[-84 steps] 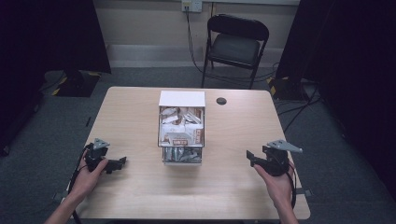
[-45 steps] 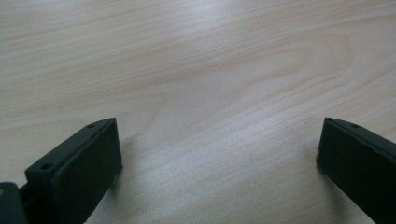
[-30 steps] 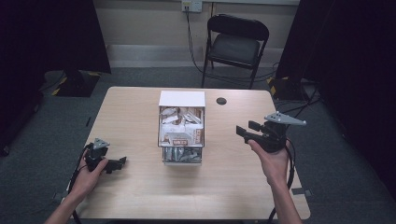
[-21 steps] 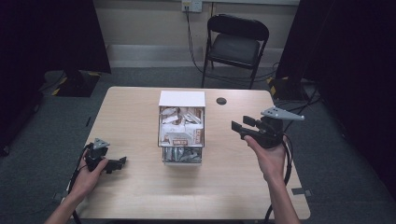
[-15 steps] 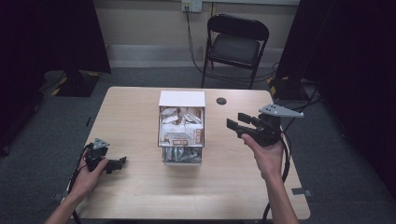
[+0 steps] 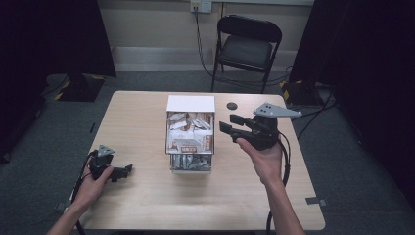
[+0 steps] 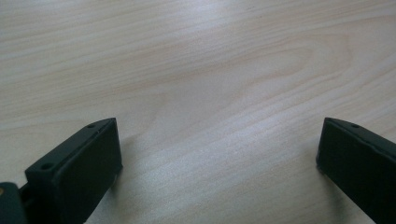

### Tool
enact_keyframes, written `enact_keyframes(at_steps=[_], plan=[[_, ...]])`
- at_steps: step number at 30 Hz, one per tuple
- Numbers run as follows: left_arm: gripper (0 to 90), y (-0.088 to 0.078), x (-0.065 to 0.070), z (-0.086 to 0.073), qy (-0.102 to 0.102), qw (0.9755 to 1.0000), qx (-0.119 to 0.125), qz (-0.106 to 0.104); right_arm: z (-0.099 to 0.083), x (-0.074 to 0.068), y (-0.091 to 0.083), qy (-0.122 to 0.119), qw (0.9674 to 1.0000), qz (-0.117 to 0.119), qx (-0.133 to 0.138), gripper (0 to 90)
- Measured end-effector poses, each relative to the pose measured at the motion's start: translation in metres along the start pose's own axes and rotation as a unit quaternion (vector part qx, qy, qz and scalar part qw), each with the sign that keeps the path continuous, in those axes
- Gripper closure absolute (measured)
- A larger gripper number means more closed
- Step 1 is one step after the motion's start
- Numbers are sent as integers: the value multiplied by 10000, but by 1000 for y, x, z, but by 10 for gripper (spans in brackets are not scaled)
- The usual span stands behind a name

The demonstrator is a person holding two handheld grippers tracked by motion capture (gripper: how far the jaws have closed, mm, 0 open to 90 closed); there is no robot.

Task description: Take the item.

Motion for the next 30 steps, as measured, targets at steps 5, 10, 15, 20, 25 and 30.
enact_keyframes(at_steps=[5,10,15,20,25,30], plan=[[0,0,0,0,-24,10000,14,-11,8,-18,9,-54,9994,332,64,502],[0,0,0,0,-23,10000,14,-11,11,-28,14,-116,9986,508,70,509],[0,0,0,0,-24,10000,14,-10,7,-40,27,-226,9972,706,-104,520],[0,0,0,0,-23,10000,13,-10,-2,-56,45,-318,9933,1069,-294,551],[0,0,0,0,0,10000,1,1,-9,-59,57,-389,9927,1065,-408,567],[0,0,0,0,-24,10000,14,-10,-16,-62,66,-383,9914,1142,-511,595]])
Point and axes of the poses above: each handheld gripper's, and its own axes: y roughly forward along the jaws, z roughly out of its top, x roughly to its right, the point moved 8 cm from there along y, roughly forward along the jaws, and after that the axes turned 10 degrees about -y, right-handed, at the moved point
